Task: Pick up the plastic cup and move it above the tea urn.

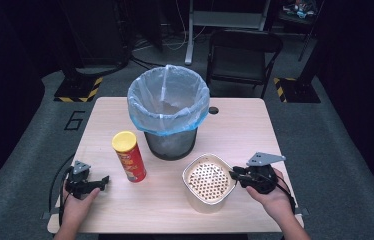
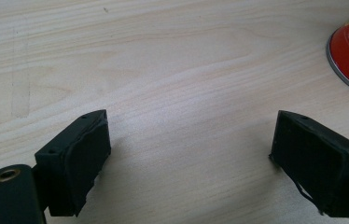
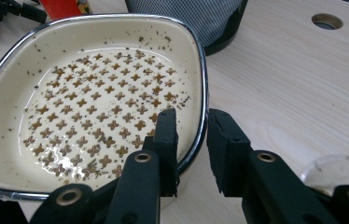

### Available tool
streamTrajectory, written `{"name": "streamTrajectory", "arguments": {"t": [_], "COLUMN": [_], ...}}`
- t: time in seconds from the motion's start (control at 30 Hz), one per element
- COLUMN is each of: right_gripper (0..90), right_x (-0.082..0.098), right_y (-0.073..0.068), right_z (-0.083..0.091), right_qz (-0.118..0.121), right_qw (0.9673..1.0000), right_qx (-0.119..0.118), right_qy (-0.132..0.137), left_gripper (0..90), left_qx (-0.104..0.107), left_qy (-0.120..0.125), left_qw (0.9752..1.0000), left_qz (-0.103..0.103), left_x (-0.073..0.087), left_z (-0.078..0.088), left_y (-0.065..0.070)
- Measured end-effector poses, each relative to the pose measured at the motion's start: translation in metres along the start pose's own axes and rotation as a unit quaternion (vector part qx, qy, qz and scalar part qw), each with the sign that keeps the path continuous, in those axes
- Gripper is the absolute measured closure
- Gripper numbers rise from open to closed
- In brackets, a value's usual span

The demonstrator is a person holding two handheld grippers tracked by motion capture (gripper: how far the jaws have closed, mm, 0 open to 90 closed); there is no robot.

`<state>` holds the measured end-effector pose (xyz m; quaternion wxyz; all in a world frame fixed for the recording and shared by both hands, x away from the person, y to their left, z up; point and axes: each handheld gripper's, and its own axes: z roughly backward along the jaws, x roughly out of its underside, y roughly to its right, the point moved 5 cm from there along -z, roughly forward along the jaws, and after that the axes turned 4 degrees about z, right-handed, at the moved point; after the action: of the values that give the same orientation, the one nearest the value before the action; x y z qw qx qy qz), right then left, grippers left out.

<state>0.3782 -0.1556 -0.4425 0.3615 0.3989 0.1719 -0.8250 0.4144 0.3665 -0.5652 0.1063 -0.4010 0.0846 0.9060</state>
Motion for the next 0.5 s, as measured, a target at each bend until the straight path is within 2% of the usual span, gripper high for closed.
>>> {"name": "streamTrajectory", "arguments": {"t": [0.17,0.2,0.23,0.27,0.33,0.37,0.4,0.43,0.5], "right_gripper": [73.5,67.5,67.5,60.4,47.6,44.5,39.8,39.8,34.7], "right_x": [0.009,0.01,0.01,0.009,0.006,0.005,0.007,0.007,0.011], "right_y": [0.004,0.006,0.006,0.008,0.015,0.019,0.028,0.028,0.037], "right_z": [0.01,0.015,0.015,0.019,0.031,0.035,0.041,0.041,0.042], "right_qz": [-0.006,-0.016,-0.016,-0.025,-0.055,-0.058,-0.063,-0.063,-0.07], "right_qw": [1.0,0.9998,0.9998,0.9995,0.9965,0.9951,0.9917,0.9917,0.9874], "right_qx": [0.002,0.008,0.008,0.015,0.043,0.058,0.098,0.098,0.132], "right_qy": [0.0,0.003,0.003,0.013,0.046,0.054,0.054,0.054,0.052], "left_gripper": [11.4,11.4,11.4,11.4,11.4,11.4,11.4,11.4,11.4], "left_qx": [0.0,-0.001,0.0,0.0,0.0,0.0,0.0,0.0,0.0], "left_qy": [0.0,0.0,0.0,0.0,0.0,0.0,0.0,0.0,0.0], "left_qw": [1.0,1.0,1.0,1.0,1.0,1.0,1.0,1.0,1.0], "left_qz": [0.0,-0.002,0.0,0.0,0.0,0.0,0.0,0.0,0.0], "left_x": [0.0,0.0,0.0,0.0,0.0,0.0,0.0,0.0,0.0], "left_z": [0.0,0.0,0.0,0.0,0.0,0.0,0.0,0.0,0.0], "left_y": [0.0,0.0,0.0,0.0,0.0,0.0,0.0,0.0,0.0]}}
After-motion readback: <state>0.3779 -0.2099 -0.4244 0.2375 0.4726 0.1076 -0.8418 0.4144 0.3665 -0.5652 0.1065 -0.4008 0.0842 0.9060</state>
